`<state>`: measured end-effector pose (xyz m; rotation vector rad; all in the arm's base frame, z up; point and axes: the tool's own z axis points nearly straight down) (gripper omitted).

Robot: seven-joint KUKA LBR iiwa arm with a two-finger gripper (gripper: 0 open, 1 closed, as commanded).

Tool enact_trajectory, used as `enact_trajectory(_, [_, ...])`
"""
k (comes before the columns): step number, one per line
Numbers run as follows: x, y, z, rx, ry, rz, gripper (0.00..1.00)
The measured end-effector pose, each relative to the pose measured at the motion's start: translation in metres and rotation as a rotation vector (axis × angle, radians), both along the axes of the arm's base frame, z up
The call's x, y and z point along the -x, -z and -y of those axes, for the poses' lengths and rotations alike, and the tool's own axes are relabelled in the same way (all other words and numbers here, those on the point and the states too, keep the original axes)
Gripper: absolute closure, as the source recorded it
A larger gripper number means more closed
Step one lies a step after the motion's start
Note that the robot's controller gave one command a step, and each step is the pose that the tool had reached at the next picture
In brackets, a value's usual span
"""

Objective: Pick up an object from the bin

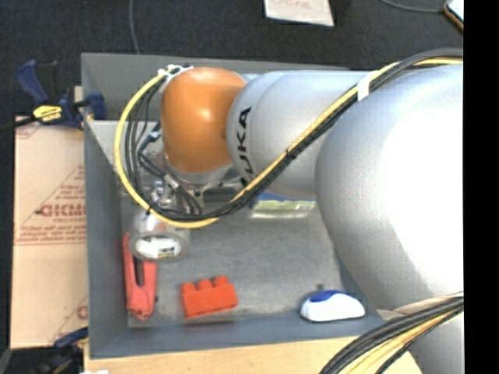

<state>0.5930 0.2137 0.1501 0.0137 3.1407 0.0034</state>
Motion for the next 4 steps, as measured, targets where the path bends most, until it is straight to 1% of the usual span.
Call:
enact_trajectory(1, [0.0, 0.0, 0.0, 0.0, 0.0, 0.0, 1.0])
enact_trajectory(2, [-0.052, 0.032, 0.033, 0.0, -0.175, 0.007, 1.0])
enact_trajectory(3, [-0.017, 0.055, 0.045, 0.001, -0.281, 0.004, 1.0])
enact_trajectory(4, [-0.055, 0.042, 0.096, 0.006, -0.296, 0.01, 1.0])
